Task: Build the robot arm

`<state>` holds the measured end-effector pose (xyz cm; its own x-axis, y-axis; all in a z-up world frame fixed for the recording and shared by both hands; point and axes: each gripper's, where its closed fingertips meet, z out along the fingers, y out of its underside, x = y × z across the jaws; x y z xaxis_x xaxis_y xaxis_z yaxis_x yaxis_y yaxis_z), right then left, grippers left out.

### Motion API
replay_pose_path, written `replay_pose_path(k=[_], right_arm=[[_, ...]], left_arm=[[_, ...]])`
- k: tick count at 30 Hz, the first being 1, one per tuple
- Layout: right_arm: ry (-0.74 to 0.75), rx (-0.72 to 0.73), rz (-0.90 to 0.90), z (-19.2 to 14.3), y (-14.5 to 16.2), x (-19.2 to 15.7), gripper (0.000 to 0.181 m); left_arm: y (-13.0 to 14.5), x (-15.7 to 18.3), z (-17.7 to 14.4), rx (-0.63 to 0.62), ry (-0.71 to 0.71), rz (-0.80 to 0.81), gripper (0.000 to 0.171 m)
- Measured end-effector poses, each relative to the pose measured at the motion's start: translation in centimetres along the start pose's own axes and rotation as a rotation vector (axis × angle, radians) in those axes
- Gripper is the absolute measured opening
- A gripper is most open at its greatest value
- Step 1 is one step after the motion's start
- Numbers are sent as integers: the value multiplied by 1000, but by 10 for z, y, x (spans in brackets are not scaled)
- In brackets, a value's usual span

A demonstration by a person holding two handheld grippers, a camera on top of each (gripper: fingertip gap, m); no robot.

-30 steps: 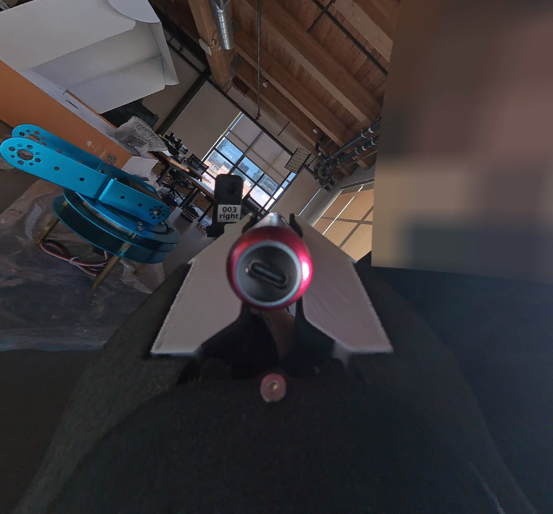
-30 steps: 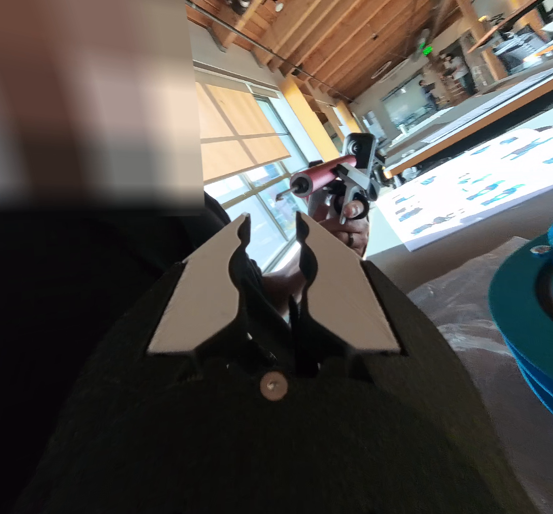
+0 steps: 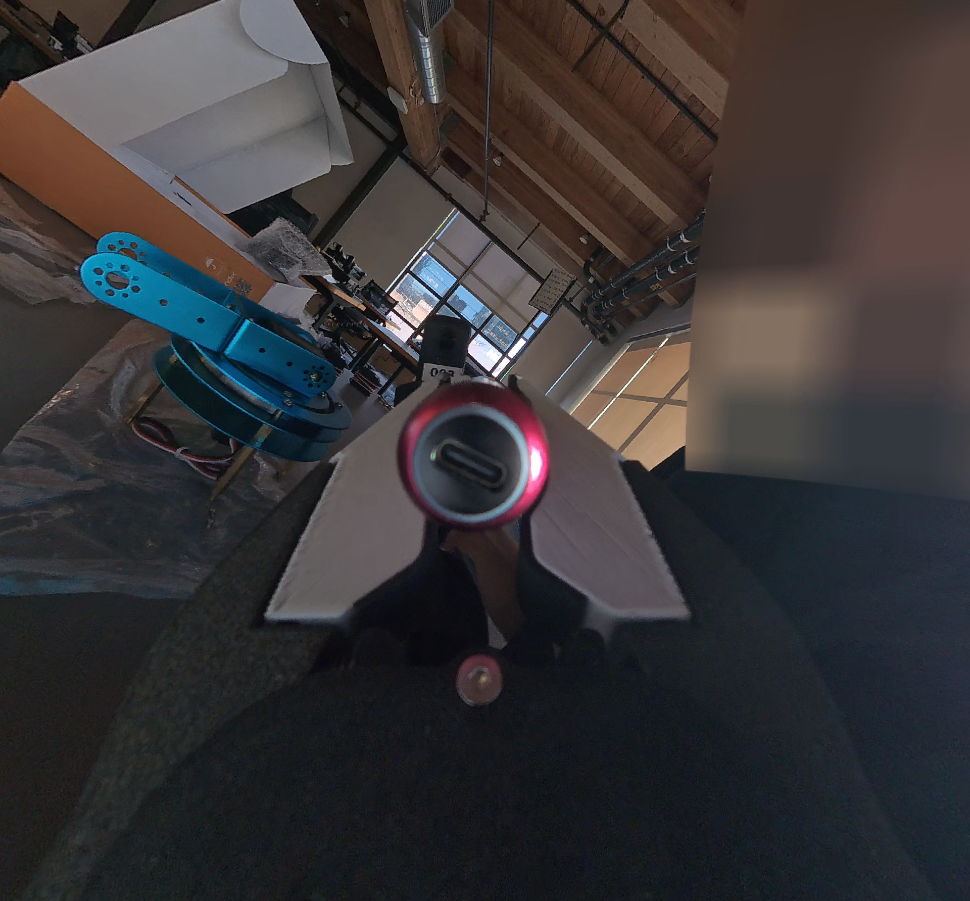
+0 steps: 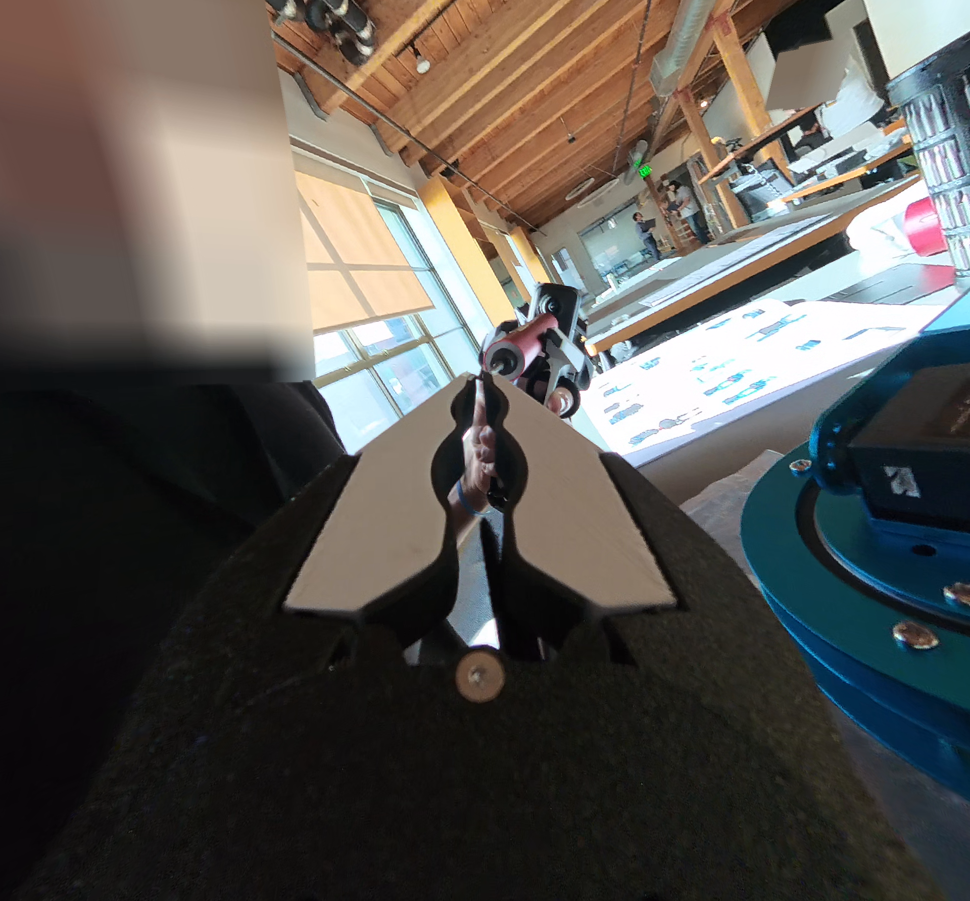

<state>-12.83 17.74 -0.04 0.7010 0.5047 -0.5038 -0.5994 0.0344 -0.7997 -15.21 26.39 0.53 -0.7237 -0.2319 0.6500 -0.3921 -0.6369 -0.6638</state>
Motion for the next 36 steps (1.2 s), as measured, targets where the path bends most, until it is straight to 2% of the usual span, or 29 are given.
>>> replay_pose_path(k=[36], right_arm=[[74,-56,-40,7,9,11,1]], left_arm=[[-6,-3,-8,43,-36,33,18]])
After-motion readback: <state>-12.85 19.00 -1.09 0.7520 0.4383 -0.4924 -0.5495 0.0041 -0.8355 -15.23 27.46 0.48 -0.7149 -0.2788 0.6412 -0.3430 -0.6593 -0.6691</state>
